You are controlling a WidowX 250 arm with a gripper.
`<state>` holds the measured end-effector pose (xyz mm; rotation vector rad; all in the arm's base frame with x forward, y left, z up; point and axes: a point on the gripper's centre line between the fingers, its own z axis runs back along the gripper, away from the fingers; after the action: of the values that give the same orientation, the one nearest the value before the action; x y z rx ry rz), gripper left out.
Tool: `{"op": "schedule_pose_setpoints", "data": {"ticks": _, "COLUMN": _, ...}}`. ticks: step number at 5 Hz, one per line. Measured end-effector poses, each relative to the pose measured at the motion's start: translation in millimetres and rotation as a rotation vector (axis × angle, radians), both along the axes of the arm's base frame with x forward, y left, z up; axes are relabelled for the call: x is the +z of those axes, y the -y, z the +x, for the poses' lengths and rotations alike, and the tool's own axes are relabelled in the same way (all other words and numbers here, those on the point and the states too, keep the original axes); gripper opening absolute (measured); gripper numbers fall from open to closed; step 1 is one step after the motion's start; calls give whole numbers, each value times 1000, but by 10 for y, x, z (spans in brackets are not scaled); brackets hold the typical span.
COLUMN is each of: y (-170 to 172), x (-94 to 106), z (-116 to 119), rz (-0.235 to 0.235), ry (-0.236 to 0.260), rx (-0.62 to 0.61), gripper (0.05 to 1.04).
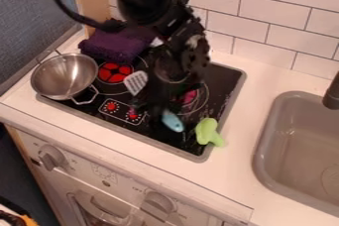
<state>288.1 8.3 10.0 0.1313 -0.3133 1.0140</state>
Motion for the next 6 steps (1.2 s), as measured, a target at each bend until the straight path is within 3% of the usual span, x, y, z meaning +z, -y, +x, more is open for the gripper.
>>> {"op": "schedule_pose_setpoints", "data": {"ticks": 2, "y": -169, "x": 116, "z": -90, "rz": -31, "ry": 17, "rx": 80, "gripper": 313}}
{"op": "schedule_pose_setpoints", "data": {"ticks": 3, "y": -188, "x": 240, "z": 15, "rz": -65, "ry": 54, "rx": 91, "gripper": 313}}
{"op": "schedule_pose_setpoints", "data": {"ticks": 6, "y": -16, "x": 829, "z": 774, "rz": -166, "ry": 241, "rx": 173, "gripper": 313}}
